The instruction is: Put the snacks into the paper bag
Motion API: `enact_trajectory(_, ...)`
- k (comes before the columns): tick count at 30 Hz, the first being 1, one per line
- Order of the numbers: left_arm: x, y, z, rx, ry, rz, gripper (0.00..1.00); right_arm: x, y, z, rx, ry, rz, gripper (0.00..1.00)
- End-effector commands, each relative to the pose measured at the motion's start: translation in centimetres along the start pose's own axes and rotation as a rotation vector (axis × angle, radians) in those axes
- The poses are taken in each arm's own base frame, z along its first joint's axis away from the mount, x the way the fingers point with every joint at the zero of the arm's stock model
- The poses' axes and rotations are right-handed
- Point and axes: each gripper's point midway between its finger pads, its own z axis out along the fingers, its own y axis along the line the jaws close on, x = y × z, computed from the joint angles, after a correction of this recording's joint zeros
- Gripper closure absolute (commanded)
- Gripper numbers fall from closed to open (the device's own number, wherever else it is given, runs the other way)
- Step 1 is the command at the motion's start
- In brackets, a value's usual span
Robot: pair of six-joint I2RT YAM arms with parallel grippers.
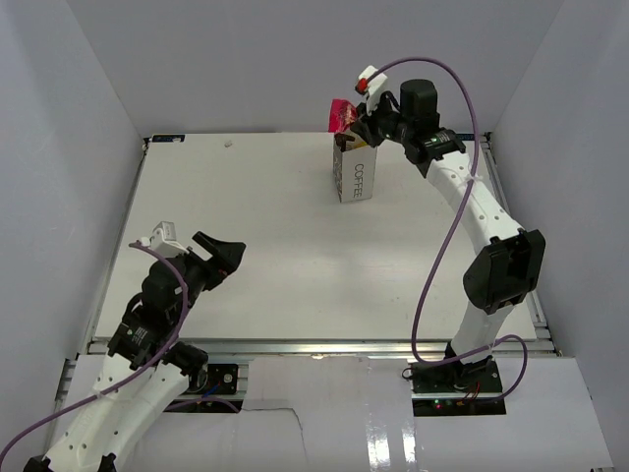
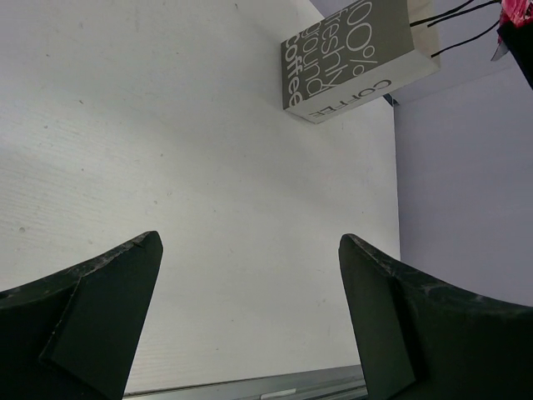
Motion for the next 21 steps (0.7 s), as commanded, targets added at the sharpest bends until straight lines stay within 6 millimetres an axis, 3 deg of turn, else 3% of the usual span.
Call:
enact_trajectory(1, -0.3, -0.4, -0.3, 0.023, -0.011, -0.002, 0.02, -4.8, -5.6, -1.8, 0.388, -0.143, 0.132, 0.92)
enact_trajectory(5, -0.3, -0.4, -0.5, 0.031, -0.017, -0.012, 0.02, -5.4, -7.3, -2.3, 0.484, -0.194, 0.143, 0.92)
enact_trajectory(9, -0.1, -0.4, -0.5, 0.031, -0.009, -0.021, 0.02, -4.6, -9.2, -1.6, 0.576, -0.198, 0.147, 0.92)
enact_trajectory(11, 0.0, -0.4, -0.4, 0.031, -0.004, -0.022, 0.02, -4.7, -9.5, -1.0, 0.572, -0.204, 0.143, 0.92)
enact_trajectory(19, -0.1, -0.4, -0.6, 0.033, -0.009, -0.02, 0.02, -1.5, -8.9, 2.4, 0.524, -0.153, 0.158, 0.92)
enact_trajectory(21, -0.1, -0.3, -0.6, 0.033, -0.009, -0.026, 0.02, -1.0, -8.9, 2.7, 0.523, -0.149, 0.153, 0.86)
